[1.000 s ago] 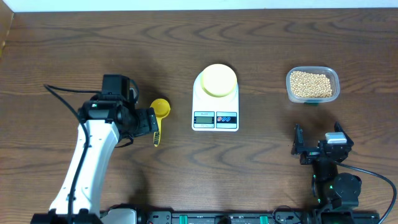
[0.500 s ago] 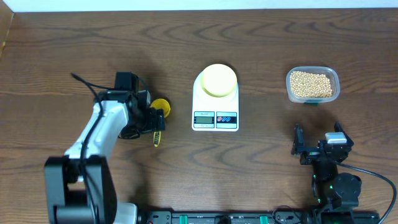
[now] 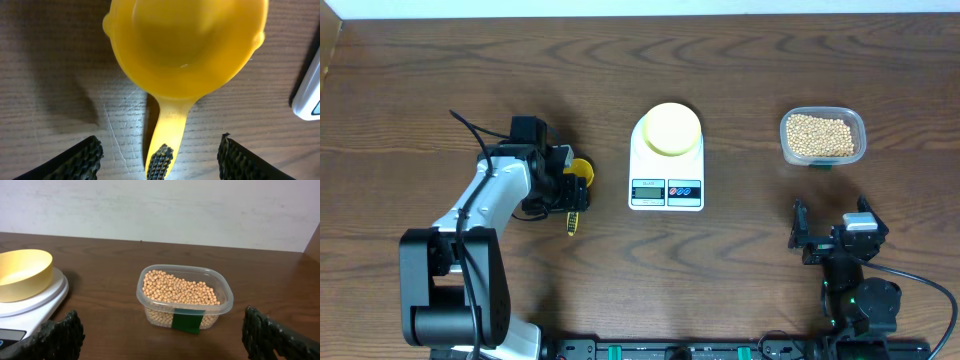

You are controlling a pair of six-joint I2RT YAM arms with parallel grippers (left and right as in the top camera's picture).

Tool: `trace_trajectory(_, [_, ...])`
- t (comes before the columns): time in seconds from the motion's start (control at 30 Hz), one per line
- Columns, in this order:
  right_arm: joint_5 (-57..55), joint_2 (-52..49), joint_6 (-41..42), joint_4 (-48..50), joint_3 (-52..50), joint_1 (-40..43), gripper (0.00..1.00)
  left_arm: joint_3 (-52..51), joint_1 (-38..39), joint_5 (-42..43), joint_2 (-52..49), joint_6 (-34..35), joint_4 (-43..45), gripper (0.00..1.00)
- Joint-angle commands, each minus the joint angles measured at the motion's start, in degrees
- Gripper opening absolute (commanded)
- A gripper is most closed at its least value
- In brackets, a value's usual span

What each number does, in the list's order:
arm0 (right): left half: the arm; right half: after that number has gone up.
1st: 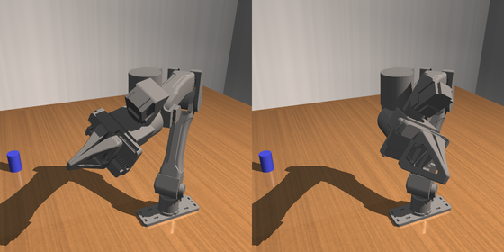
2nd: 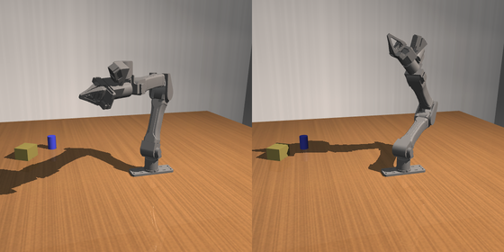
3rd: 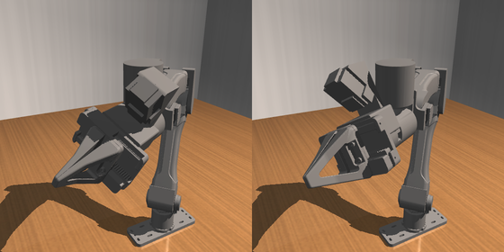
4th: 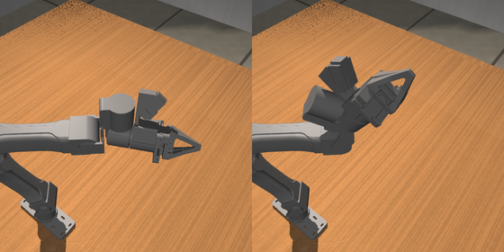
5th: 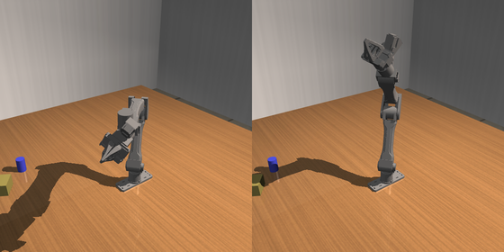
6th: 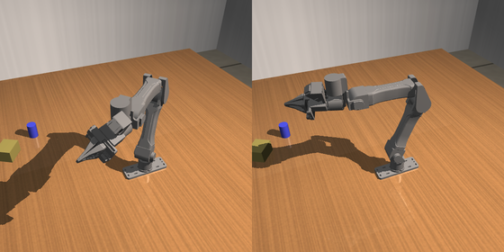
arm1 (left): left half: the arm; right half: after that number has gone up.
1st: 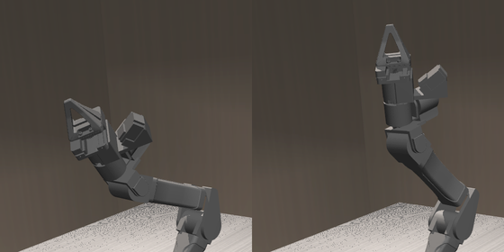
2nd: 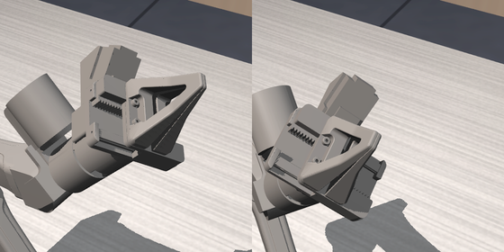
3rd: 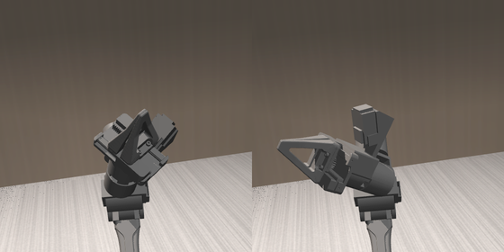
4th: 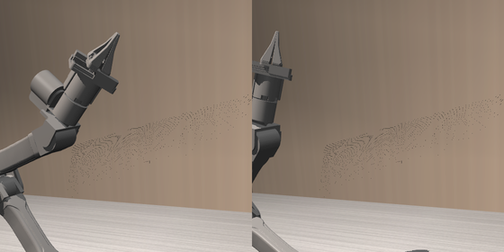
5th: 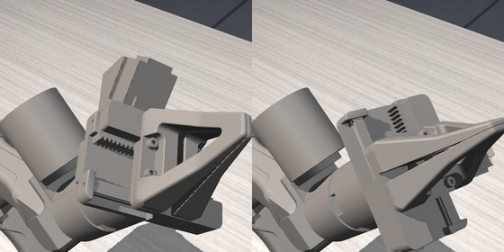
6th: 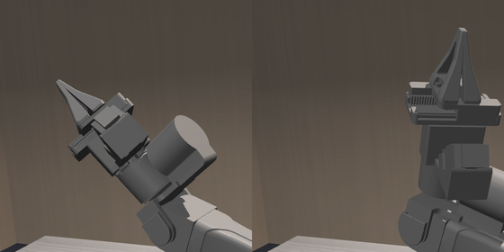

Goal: Scoop item into bowl and weigh 50g on scale

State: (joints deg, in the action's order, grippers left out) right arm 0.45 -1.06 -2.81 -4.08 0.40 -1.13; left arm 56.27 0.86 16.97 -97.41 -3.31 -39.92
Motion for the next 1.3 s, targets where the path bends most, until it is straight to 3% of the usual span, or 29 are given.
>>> trace_trajectory(0.0, [-0.11, -0.07, -0.7, -0.28, -0.09, 0.31, 0.99, -0.68, -0.13, 1.01, -0.52, -1.18, 0.44, 0.76])
trace_trajectory(0.27, [-0.11, -0.07, -0.7, -0.28, -0.09, 0.31, 0.99, -2.82, -0.15, 1.03, -1.46, -1.18, 3.72, 0.76])
trace_trajectory(0.43, [-0.11, -0.07, -0.68, -0.28, -0.09, 0.31, 0.99, -2.82, -0.13, 1.03, -1.46, -1.18, 3.82, 0.67])
trace_trajectory(0.9, [-0.11, -0.07, -0.68, -0.28, -0.09, 0.31, 0.99, -5.29, -0.13, 2.97, -1.51, -1.64, 7.06, 0.66])
trace_trajectory(0.93, [-0.11, -0.07, -0.68, -0.28, -0.09, 0.31, 0.99, -5.29, -0.13, 2.97, -1.51, -1.64, 7.06, 0.65])
trace_trajectory(1.0, [-0.11, -0.07, -0.68, -0.28, -0.09, 0.31, 0.99, -5.29, -0.13, 2.97, -1.51, -1.62, 7.02, 0.53])
trace_trajectory(1.27, [-0.11, -0.07, -0.68, -0.28, -0.09, 0.31, 0.99, -5.51, -0.13, 3.41, -1.57, -1.62, 7.02, 0.43])
